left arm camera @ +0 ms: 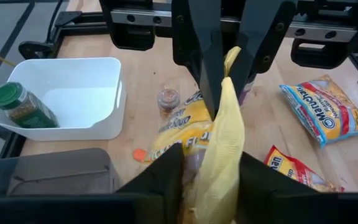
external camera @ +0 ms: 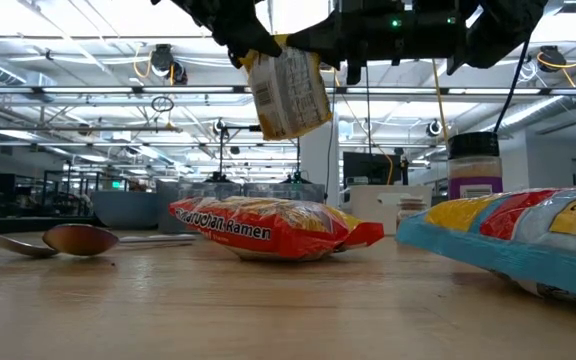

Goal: Pick & Place Food Item
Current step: Put the yellow noodle pack into the right black bin

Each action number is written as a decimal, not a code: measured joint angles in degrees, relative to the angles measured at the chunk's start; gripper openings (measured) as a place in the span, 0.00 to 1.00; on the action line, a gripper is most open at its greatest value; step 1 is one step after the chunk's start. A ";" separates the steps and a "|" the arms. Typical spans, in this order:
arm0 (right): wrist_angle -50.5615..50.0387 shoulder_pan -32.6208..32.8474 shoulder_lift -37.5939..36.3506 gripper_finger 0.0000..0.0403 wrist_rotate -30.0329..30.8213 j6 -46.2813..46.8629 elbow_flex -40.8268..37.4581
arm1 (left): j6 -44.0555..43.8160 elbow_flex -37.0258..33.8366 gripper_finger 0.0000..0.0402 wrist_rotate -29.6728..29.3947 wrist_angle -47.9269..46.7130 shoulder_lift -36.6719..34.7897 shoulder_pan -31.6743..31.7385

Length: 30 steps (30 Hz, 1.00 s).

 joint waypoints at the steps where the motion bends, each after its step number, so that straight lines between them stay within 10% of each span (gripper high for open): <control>1: -0.01 0.00 0.00 0.00 0.00 0.00 0.00 | 0.05 0.00 0.23 0.09 0.00 0.00 0.13; 9: -0.13 0.00 0.00 0.00 -0.14 0.02 0.00 | 2.69 0.00 0.02 1.37 0.20 -0.02 0.30; 22: -0.15 0.02 0.00 0.01 -0.38 -0.43 0.00 | 3.23 0.78 0.01 1.66 -0.65 0.01 0.34; 30: 1.14 0.11 -0.11 0.24 -0.83 -2.46 0.15 | 4.59 7.33 0.01 0.91 -8.97 0.09 1.06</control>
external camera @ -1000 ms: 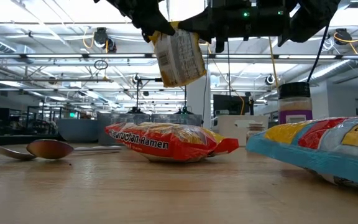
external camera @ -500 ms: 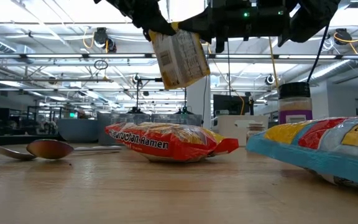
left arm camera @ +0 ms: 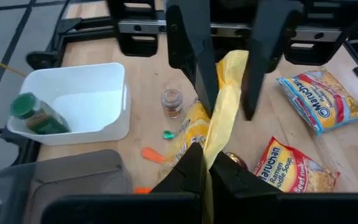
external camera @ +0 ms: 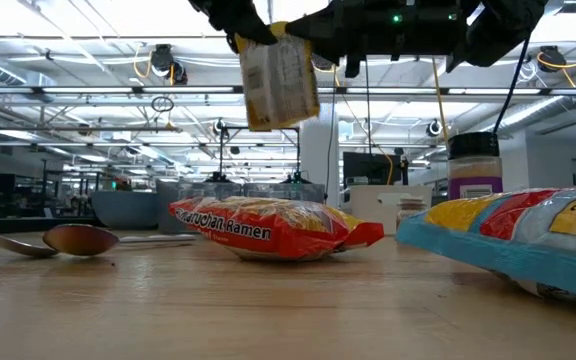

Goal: Pick & Place Food Item
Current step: Put the yellow noodle pack into the right black bin

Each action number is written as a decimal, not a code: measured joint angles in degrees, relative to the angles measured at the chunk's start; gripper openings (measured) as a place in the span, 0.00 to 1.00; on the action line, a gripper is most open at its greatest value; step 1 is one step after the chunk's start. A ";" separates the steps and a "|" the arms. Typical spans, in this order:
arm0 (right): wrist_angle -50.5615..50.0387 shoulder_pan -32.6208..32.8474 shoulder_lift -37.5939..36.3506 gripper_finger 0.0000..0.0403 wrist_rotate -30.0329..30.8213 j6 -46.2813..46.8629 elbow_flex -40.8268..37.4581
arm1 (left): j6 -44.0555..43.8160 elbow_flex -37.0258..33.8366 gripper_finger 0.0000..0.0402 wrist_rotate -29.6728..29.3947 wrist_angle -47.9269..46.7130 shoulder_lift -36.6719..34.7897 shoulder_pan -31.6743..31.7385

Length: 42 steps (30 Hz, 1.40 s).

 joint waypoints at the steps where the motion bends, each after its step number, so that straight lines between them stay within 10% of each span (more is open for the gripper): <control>1: 0.28 0.00 -0.05 0.29 0.02 -0.16 0.00 | 0.14 0.72 0.01 0.07 -0.75 -0.02 0.42; 13: -9.94 -0.02 -10.35 0.68 0.79 -1.23 -0.04 | -1.24 1.93 0.00 6.09 -0.98 0.29 12.07; 24: -20.99 0.09 -14.03 0.68 6.82 -3.84 -1.14 | -1.07 10.02 0.00 11.94 1.94 10.41 22.25; 42: 1.83 -3.71 -13.99 0.67 6.93 3.90 -21.40 | 1.36 28.58 0.00 16.83 -9.27 31.22 29.23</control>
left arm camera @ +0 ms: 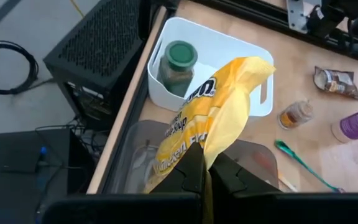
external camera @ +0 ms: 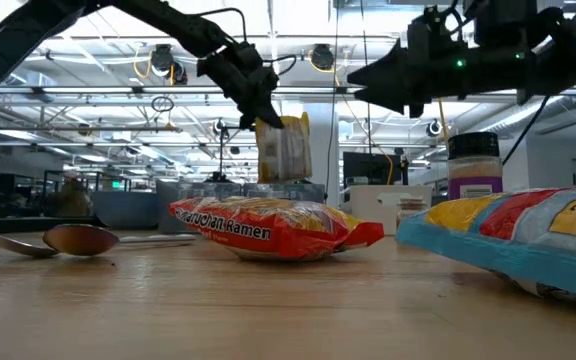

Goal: Pick & Place Food Item
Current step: Put the yellow noodle pack into the right black bin

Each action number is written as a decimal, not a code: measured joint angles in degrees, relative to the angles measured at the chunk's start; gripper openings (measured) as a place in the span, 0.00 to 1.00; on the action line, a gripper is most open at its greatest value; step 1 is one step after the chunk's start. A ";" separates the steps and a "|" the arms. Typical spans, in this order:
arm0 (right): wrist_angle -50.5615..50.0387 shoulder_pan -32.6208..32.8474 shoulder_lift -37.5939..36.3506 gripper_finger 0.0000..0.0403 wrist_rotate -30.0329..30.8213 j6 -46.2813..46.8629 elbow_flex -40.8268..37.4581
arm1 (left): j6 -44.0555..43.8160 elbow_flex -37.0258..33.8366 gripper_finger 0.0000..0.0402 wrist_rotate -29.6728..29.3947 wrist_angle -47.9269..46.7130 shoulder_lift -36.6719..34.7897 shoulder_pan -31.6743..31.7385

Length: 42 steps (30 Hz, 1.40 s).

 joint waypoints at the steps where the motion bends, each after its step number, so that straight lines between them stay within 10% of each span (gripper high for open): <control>1: 0.27 -0.17 0.00 0.67 0.02 0.08 -0.19 | 0.00 0.02 0.00 0.00 0.06 0.37 0.00; 42: -0.50 -1.58 0.02 0.66 -0.02 0.21 -0.37 | -2.43 -0.52 0.00 -1.50 5.50 7.47 1.44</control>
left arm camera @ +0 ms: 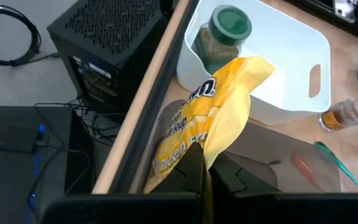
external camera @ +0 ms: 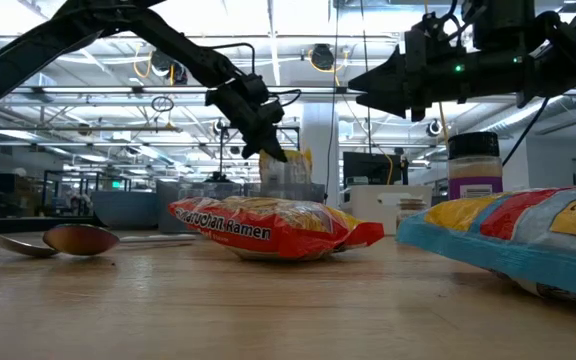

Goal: Pick & Place Food Item
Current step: Put the yellow noodle pack into the right black bin

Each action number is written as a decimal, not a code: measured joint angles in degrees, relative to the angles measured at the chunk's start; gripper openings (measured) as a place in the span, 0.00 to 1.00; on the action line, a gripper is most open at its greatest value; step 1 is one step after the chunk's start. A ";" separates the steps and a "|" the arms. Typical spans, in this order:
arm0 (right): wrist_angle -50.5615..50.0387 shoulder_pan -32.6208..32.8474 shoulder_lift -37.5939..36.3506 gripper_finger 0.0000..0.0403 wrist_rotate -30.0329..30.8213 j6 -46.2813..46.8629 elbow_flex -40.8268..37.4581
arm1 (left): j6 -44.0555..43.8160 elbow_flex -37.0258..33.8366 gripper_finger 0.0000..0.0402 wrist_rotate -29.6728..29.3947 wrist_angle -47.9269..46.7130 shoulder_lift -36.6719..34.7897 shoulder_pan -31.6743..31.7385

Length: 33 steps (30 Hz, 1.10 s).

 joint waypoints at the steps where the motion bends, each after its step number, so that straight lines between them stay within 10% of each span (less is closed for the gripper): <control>1: 0.02 -0.04 0.00 0.66 0.02 -0.13 0.00 | 0.01 0.00 0.00 0.02 0.27 -0.01 0.00; 33: -0.33 -1.11 0.02 0.66 -0.17 -0.28 0.00 | 0.91 0.00 0.00 -0.52 -0.22 3.89 0.11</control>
